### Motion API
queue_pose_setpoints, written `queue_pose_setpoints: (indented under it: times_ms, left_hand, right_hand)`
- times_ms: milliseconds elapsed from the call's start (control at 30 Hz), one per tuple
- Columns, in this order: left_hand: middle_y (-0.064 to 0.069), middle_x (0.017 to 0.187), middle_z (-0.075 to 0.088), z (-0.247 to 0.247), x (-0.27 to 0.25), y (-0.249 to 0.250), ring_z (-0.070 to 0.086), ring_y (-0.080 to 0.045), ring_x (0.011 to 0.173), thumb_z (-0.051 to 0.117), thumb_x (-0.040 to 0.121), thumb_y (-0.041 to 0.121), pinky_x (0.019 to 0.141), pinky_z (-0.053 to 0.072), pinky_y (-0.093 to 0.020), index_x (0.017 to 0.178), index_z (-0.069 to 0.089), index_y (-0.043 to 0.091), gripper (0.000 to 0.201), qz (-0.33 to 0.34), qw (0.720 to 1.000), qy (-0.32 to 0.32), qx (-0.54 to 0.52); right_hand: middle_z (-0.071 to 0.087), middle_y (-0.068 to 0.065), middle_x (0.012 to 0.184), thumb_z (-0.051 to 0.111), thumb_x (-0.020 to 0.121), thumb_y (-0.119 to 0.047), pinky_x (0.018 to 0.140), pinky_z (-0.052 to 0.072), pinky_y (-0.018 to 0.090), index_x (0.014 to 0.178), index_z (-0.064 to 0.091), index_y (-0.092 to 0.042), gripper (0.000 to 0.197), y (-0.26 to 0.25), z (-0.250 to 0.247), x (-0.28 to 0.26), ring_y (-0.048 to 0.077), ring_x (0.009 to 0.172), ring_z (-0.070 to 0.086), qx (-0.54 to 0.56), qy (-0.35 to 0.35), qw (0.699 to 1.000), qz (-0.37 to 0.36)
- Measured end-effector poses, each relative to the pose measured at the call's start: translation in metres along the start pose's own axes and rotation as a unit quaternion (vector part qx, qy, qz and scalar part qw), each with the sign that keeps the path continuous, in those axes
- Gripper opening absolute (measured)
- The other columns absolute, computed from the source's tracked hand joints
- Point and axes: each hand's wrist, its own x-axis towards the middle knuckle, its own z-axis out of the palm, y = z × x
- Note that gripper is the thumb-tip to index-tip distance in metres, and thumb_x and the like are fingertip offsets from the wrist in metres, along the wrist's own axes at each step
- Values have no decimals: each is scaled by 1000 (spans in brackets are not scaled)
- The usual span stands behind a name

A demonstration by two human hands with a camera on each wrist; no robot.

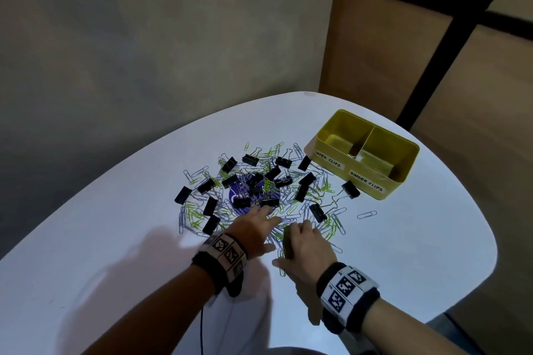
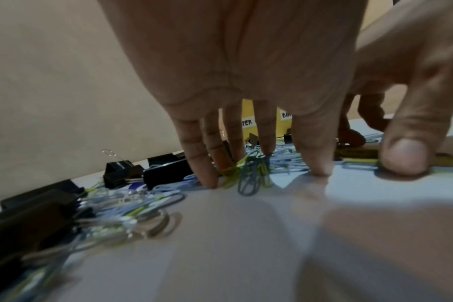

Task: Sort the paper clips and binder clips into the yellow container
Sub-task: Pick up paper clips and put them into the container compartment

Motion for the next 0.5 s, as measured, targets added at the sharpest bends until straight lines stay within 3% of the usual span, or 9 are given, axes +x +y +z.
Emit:
queue_pose_setpoints:
  times_ms: [67, 167, 200, 233, 300, 333, 433, 500]
  left_hand:
    - [-14, 120, 50, -2, 6, 4, 50, -30, 109, 64, 81, 27, 85, 50, -44, 121, 53, 11, 45, 11, 1000, 24, -5]
    - [-10, 77, 61, 1, 10, 2, 63, -28, 65, 70, 59, 17, 50, 55, -33, 80, 63, 9, 23, 42, 999, 24, -5]
    - [-8, 74, 62, 4, 12, 1, 64, -26, 61, 72, 57, 19, 50, 53, -31, 77, 63, 11, 24, 51, 998, 35, 2]
    - [-7, 79, 64, 4, 15, 2, 65, -26, 69, 73, 62, 20, 59, 53, -32, 83, 64, 11, 25, 55, 998, 29, 6]
    - [-8, 103, 63, -2, 16, 3, 62, -27, 94, 61, 82, 21, 80, 42, -36, 104, 61, 12, 24, 26, 999, 30, 19]
    - [-9, 108, 61, -4, 16, 1, 58, -27, 101, 54, 87, 17, 84, 39, -36, 108, 59, 12, 22, 14, 999, 32, 9]
    - [-12, 97, 64, -12, 16, -3, 60, -30, 92, 48, 86, 4, 77, 43, -35, 92, 60, 7, 14, -7, 996, 28, -82]
    - [-9, 81, 63, -14, 15, -8, 61, -25, 77, 49, 85, 3, 66, 42, -31, 77, 57, 9, 13, -15, 991, 38, -124]
  right_hand:
    - [49, 12, 120, 68, 81, -44, 89, 46, 39, 118, 47, -11, 54, 0, -2, 6, 32, 110, 52, 14, 15, 1000, -9]
    - [59, 13, 110, 64, 86, -26, 81, 46, 36, 102, 59, -10, 23, 6, -8, 12, 32, 100, 58, 42, 30, 998, -26]
    - [62, 14, 105, 61, 86, -21, 78, 45, 35, 97, 61, -9, 16, 7, -10, 13, 32, 97, 59, 47, 32, 998, -31]
    - [64, 14, 100, 58, 86, -17, 75, 44, 35, 92, 62, -8, 12, 10, -11, 14, 33, 94, 60, 52, 30, 998, -35]
    - [66, 15, 90, 54, 85, -12, 71, 42, 35, 86, 64, -7, 11, 14, -15, 17, 33, 89, 60, 58, 34, 997, -40]
    - [66, 15, 87, 51, 84, -9, 69, 42, 34, 85, 64, -7, 13, 16, -17, 18, 33, 87, 60, 66, 40, 996, -39]
    - [69, 16, 84, 48, 82, -5, 72, 49, 36, 88, 68, -7, 20, 23, -22, 19, 32, 85, 62, 104, 60, 992, -37]
    - [72, 12, 88, 51, 86, -7, 77, 49, 30, 94, 71, -12, 22, 29, -24, 20, 26, 89, 64, 138, 73, 987, -31]
